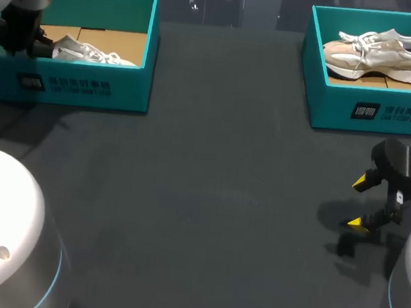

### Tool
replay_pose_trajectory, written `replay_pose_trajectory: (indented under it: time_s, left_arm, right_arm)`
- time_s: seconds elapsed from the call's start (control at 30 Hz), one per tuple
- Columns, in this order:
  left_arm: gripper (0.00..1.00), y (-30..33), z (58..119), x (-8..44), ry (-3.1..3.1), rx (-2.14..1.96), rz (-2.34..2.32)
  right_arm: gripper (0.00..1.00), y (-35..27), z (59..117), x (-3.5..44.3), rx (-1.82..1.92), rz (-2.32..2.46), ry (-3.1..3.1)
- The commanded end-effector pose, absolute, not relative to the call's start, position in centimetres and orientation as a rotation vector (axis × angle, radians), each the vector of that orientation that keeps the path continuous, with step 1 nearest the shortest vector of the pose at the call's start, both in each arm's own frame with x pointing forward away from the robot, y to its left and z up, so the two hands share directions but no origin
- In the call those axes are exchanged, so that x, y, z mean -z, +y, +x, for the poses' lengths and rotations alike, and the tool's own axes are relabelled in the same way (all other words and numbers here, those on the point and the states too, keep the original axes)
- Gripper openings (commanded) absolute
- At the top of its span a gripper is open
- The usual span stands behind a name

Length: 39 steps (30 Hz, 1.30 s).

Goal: Take the shoe out of the shoebox, open the shoe tongue, remove and reinsert the insole, then place the shoe into the shoebox

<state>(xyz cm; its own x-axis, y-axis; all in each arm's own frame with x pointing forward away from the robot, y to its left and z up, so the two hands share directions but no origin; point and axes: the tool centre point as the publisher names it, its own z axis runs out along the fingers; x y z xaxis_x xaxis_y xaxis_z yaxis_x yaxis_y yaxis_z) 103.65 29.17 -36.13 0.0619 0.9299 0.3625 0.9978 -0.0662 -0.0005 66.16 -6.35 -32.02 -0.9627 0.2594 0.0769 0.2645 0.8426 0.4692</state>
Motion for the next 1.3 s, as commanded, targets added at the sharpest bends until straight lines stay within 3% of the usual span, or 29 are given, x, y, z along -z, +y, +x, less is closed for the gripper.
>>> replay_pose_trajectory:
  time_s: [0.03, 0.07, 0.27, 0.33, 0.5, 1.3]
  left_arm:
    - [0.27, 29.4, 103.7, 35.9, -1.962, 0.391, -2.094]
    - [0.34, 29.4, 103.8, 35.9, -1.966, 0.392, -2.095]
    - [0.49, 29.3, 103.8, 35.6, -1.977, 0.389, -2.097]
    - [0.69, 29.1, 103.9, 35.3, -1.987, 0.388, -2.091]
    - [1.0, 28.8, 103.8, 33.1, -2.041, 0.352, -2.11]
    - [1.0, 28.4, 99.3, 18.4, -2.157, 0.18, -2.191]
  right_arm:
    - [1.0, -6.4, 66.0, 31.9, 0.766, -0.428, -3.008]
    - [1.0, -6.4, 66.0, 31.9, 0.766, -0.428, -3.008]
    - [1.0, -6.4, 66.0, 31.9, 0.766, -0.428, -3.008]
    - [1.0, -6.4, 66.0, 31.9, 0.766, -0.428, -3.008]
    - [1.0, -6.4, 66.0, 31.9, 0.766, -0.428, -3.008]
    - [1.0, -6.4, 66.0, 31.9, 0.766, -0.428, -3.008]
